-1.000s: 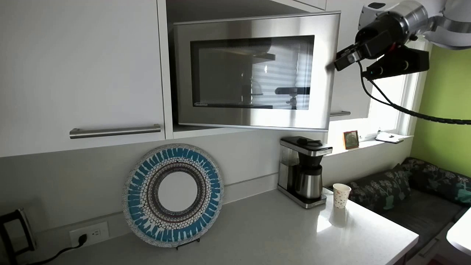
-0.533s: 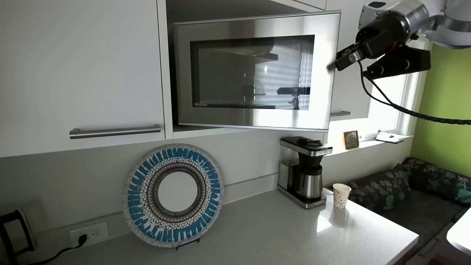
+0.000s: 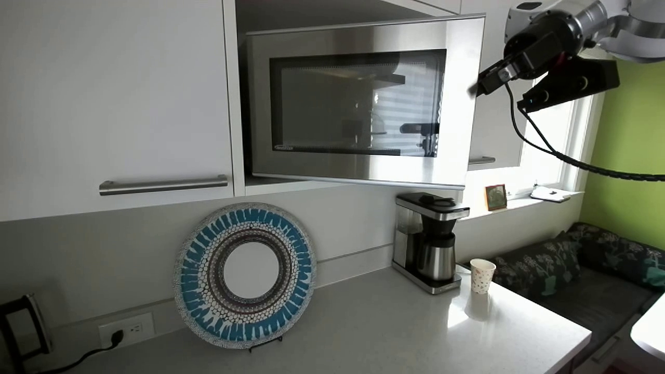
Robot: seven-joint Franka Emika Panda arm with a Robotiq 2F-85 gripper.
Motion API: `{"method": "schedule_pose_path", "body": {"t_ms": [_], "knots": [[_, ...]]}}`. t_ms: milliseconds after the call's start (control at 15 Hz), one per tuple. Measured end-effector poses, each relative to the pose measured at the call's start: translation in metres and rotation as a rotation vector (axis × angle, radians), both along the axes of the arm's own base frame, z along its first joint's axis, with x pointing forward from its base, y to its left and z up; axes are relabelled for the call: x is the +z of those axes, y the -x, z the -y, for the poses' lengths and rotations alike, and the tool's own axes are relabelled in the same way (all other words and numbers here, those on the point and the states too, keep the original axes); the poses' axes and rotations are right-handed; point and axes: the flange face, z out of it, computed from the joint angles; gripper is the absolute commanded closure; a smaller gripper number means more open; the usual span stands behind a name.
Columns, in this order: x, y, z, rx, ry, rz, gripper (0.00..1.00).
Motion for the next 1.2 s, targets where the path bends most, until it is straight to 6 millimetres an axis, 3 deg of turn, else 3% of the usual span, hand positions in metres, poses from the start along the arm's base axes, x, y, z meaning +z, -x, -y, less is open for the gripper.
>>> {"method": "schedule_pose_path", "body": {"t_ms": [467,1200], "knots": [[0.0077,0.0066,-0.0108,-0.011,0.000,-0.060,0.00],[0.0027,-0.0024,-0.0016,-0.059,-0.009,-0.079,0.00]]}}
